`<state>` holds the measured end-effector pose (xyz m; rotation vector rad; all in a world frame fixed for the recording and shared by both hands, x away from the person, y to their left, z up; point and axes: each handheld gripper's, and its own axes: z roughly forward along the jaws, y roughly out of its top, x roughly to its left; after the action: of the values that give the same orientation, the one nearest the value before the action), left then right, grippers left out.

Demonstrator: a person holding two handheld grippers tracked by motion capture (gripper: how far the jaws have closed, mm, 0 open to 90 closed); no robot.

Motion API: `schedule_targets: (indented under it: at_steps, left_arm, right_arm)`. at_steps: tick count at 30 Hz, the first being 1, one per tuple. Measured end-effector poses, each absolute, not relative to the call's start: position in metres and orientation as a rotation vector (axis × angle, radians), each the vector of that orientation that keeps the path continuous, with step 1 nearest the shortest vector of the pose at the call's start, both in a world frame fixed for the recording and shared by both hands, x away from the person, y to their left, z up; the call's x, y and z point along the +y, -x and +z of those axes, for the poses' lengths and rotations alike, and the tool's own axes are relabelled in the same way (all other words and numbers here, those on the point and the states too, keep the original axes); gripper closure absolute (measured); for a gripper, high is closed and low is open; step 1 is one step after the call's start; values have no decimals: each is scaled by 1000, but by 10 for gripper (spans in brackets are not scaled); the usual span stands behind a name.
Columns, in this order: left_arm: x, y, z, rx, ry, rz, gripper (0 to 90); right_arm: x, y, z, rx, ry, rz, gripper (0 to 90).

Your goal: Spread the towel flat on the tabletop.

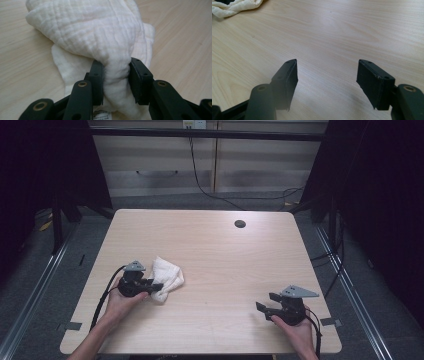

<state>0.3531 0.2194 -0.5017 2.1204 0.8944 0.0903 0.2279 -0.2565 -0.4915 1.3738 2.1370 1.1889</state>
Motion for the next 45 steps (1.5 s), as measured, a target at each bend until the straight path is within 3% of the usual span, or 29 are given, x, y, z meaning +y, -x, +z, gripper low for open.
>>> schedule_targets:
  at_steps: [36, 40, 41, 45]
  left_arm:
    - [126, -290, -499, 608, -2225, -63, 643]
    - [124, -289, -498, 608, -2241, -59, 597]
    - [123, -289, -497, 615, -2238, -51, 535]
    - [127, -290, -493, 632, -2226, -49, 434]
  right_arm:
    - [-249, -229, -493, 2189, -1357, 1180, 347]
    - [-248, -231, -494, 2223, -1338, 1182, 387]
    - [-247, -232, -494, 2235, -1335, 1184, 398]
    - [-243, -234, -491, 2224, -1341, 1174, 451]
